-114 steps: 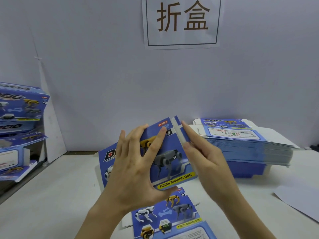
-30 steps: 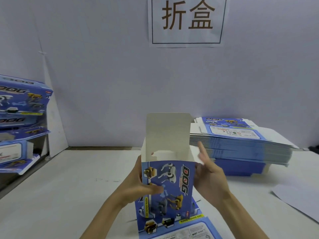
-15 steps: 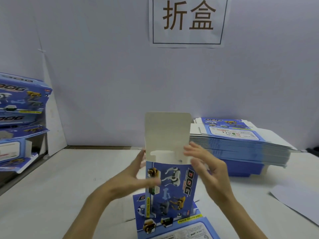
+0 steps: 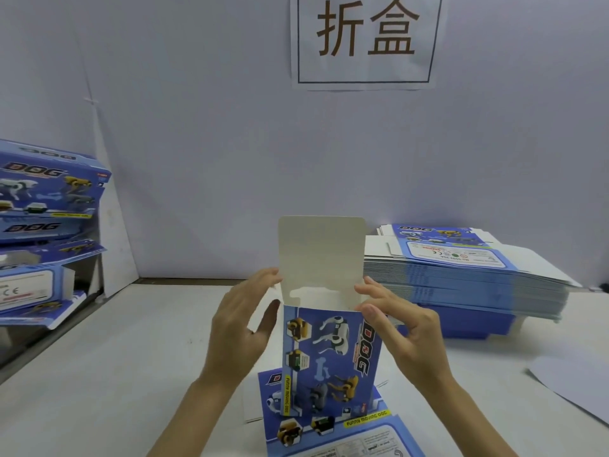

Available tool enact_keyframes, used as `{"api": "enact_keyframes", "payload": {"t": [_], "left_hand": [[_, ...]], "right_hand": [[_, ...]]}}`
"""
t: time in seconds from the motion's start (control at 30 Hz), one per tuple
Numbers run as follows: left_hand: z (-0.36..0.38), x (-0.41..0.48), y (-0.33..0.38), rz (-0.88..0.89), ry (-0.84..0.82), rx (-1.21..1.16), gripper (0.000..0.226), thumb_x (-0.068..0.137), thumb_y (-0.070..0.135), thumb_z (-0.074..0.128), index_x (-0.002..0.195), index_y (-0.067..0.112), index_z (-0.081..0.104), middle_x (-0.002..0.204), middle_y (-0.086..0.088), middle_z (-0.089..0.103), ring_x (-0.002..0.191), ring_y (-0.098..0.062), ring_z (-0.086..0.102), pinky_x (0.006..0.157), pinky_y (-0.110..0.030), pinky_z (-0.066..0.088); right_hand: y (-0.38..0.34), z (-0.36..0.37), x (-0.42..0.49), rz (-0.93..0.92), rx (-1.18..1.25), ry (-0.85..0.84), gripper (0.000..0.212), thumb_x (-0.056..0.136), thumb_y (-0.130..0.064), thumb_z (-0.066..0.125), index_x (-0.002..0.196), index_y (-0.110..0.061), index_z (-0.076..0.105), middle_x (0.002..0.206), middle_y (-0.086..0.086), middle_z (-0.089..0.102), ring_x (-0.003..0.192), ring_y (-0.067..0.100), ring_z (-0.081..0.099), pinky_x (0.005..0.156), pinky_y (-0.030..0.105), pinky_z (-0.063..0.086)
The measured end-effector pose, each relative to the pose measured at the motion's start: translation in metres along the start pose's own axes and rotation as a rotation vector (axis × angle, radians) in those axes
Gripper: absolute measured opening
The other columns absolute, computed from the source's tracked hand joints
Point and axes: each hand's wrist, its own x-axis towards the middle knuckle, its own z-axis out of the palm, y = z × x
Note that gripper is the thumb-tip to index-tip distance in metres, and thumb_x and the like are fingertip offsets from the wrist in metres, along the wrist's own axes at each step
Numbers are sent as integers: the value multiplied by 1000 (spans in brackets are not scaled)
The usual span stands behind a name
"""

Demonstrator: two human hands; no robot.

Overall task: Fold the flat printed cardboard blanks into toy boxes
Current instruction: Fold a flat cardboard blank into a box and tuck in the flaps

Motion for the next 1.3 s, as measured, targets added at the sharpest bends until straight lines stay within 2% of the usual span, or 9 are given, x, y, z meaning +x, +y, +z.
{"api": "enact_keyframes", "payload": {"t": [0.1,0.23,0.3,0.5,0.6,0.7,0.83,1.13,1.3], "left_hand": [[19,-24,14,-206,84,-229,45,92,21,39,136,27,45,141,17,47,130,-1,44,106,-21,39],[38,-54,26,-363,52,-363,44,96,22,37,139,25,40,143,16,43,136,-5,36,99,-40,50],[38,-53,25,-383,27,-358,43,96,39,41,138,28,41,143,16,42,136,-1,34,102,-30,47],[40,-45,20,-811,-178,-635,99,63,64,73,144,44,20,136,28,41,122,3,48,92,-17,47],[34,-41,7,-855,-322,-749,97,50,63,84,132,25,48,114,8,69,105,-16,67,80,-28,57],[24,-33,0,-811,-496,-820,69,52,57,88,113,35,63,108,4,72,99,-18,70,73,-24,56],[20,-31,-2,-845,-551,-783,73,51,53,88,114,32,59,109,6,72,101,-17,69,76,-25,56],[21,-31,-2,-878,-581,-726,69,52,43,84,114,26,59,106,7,73,100,-17,69,76,-25,57],[23,-29,1,-885,-577,-734,71,50,44,82,113,23,57,104,10,73,99,-14,69,71,-22,56]], "right_hand": [[3,3,-3,45,47,60,14,85,-36,61,87,-39,74,114,-26,65,119,0,57,89,39,55],[3,13,-8,94,123,144,21,87,-43,57,94,-34,75,115,-19,68,120,7,58,86,51,55],[4,14,-9,113,158,171,16,91,-37,60,95,-31,74,115,-16,69,119,10,59,83,55,55],[-7,-2,2,99,139,10,9,86,-29,66,86,-29,75,103,-17,73,112,5,63,85,27,56],[-17,-19,22,47,95,111,13,87,-29,70,97,-24,73,99,-10,74,98,9,69,86,28,55],[-29,-33,57,65,65,161,35,79,-39,67,113,-32,62,111,-16,68,102,-1,64,84,16,51],[-29,-25,99,200,60,-219,26,78,-43,66,100,-29,67,72,-17,68,67,3,64,62,18,51],[19,-12,105,1067,221,-415,27,88,-27,68,104,-7,65,96,12,70,82,23,69,73,32,56],[21,-11,86,1296,136,-631,30,94,-16,58,69,0,64,59,16,69,44,27,66,39,30,54]]}}
